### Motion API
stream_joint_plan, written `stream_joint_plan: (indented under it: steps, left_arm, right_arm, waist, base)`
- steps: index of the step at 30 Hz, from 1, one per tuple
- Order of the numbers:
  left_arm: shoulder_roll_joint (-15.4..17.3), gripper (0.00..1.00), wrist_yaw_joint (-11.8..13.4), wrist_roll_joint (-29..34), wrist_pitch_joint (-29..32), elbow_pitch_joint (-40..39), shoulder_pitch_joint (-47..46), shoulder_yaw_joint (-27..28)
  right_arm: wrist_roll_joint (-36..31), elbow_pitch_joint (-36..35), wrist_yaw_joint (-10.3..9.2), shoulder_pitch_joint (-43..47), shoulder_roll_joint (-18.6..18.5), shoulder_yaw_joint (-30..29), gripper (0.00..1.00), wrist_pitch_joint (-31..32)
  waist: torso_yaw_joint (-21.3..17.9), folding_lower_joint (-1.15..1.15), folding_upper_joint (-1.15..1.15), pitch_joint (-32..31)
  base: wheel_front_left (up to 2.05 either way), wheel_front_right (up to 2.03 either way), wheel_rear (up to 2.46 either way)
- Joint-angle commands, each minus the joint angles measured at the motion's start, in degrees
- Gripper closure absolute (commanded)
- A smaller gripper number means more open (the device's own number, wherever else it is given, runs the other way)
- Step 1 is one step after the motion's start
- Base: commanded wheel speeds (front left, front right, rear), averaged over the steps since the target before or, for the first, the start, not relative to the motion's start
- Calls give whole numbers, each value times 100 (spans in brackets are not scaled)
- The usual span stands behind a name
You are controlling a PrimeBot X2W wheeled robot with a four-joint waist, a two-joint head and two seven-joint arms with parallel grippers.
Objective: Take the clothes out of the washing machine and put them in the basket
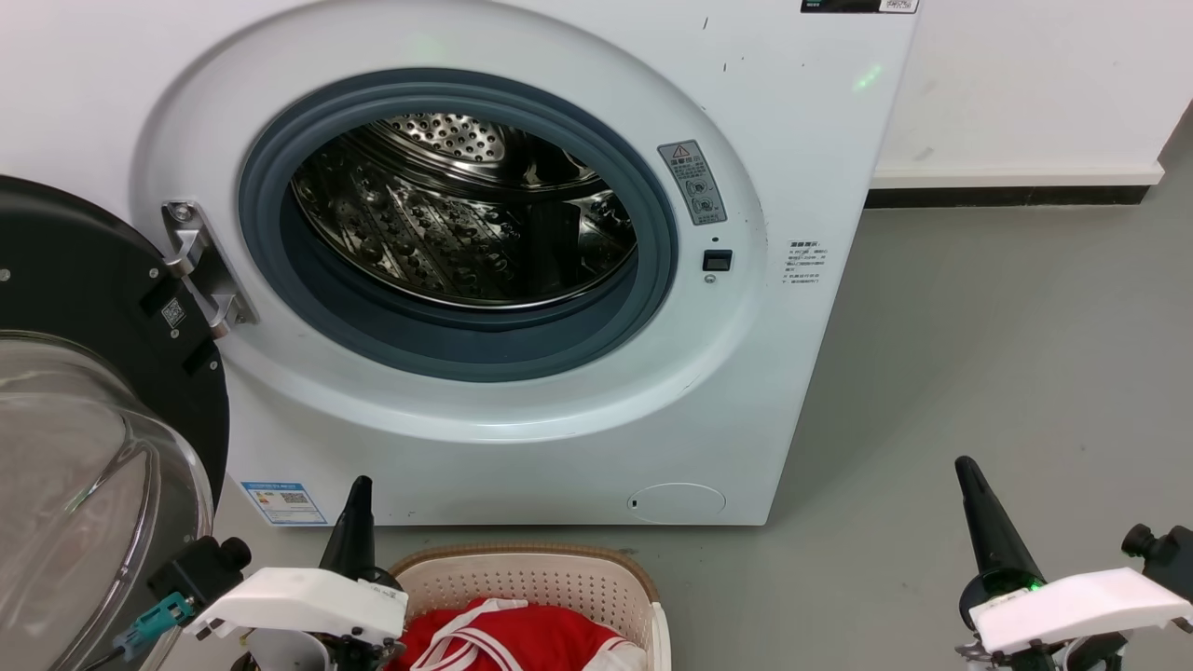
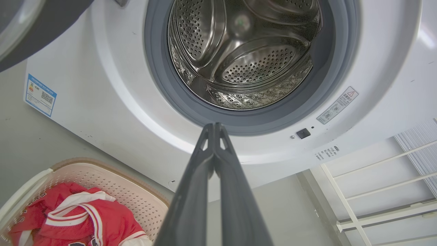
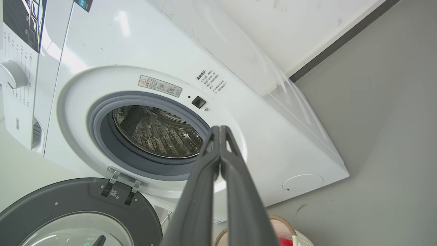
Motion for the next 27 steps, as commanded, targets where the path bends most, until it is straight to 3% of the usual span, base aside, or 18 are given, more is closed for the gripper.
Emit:
stream_joint_plan:
  steps: [1, 27]
  left_arm:
    - [1, 100, -61, -217, 55, -39, -159, 61]
    - [-86, 100, -377, -1892, 493, 71, -263, 449]
  right_arm:
    - [249, -7, 0, -167, -43, -28, 100, 21]
    - [1957, 364, 0, -445, -50, -172, 100, 216]
  waist:
    - [3, 0, 0, 2]
    - [35, 0, 0, 29]
  base:
    - [0, 0, 0]
    - [0, 0, 0]
